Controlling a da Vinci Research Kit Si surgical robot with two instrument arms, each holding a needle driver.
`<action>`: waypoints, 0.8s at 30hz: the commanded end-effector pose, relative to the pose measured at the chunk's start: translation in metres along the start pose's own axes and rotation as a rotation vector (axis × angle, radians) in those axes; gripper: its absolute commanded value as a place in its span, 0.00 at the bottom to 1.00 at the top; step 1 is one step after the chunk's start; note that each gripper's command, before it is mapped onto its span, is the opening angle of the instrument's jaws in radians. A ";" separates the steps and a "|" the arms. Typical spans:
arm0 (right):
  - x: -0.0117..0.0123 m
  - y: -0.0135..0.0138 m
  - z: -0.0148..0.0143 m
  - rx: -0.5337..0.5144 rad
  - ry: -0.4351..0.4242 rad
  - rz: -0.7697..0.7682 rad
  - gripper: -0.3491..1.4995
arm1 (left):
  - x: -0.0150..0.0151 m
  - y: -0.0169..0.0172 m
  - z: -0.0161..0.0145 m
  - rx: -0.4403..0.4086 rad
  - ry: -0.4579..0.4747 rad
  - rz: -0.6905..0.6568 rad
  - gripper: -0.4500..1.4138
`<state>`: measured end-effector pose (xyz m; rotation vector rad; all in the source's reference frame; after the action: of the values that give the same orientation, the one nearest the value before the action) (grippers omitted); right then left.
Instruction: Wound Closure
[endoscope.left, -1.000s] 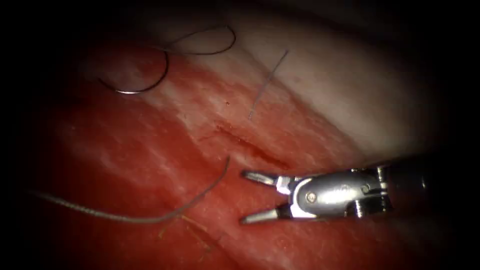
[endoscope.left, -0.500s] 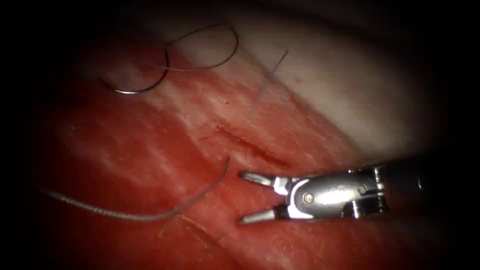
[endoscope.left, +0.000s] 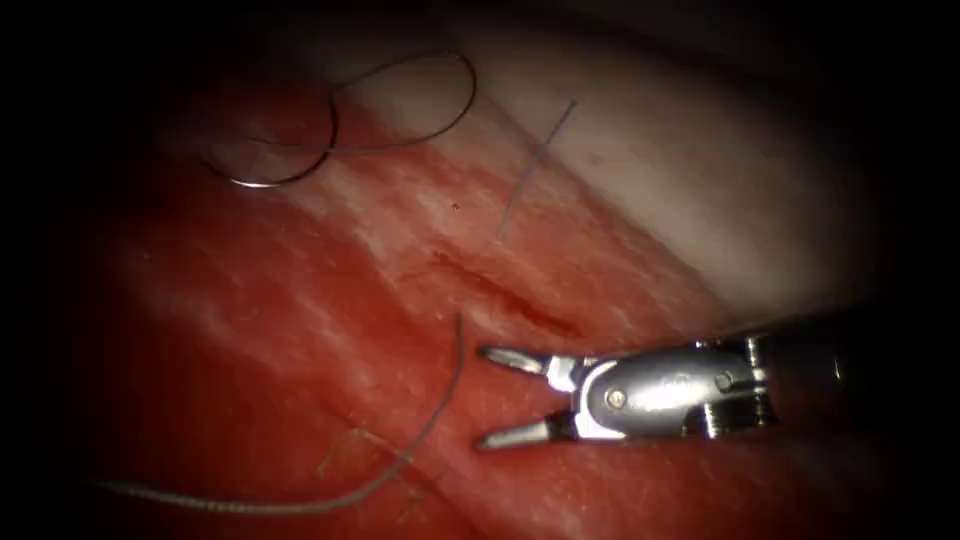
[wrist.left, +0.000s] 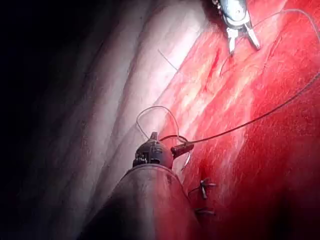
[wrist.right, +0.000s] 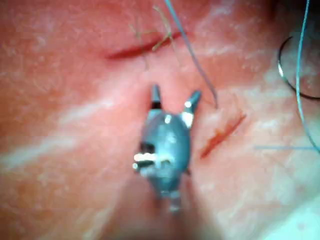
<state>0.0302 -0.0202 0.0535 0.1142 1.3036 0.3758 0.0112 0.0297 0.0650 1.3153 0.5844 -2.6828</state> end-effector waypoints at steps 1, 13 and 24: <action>-0.0004 -0.0007 0.0006 0.002 0.001 0.001 0.99 | 0.0006 -0.0002 0.0009 0.015 0.044 -0.042 0.51; -0.0004 -0.0007 0.0006 0.003 0.001 0.002 0.99 | 0.0083 0.0048 0.0094 -0.020 0.244 -0.478 0.47; -0.0005 -0.0008 0.0005 0.003 0.001 0.000 0.99 | 0.0048 0.0037 0.0094 0.039 -0.002 -0.224 0.58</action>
<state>0.0301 -0.0204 0.0534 0.1139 1.3035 0.3745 0.0041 0.0239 0.0653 1.2215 0.7192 -2.8996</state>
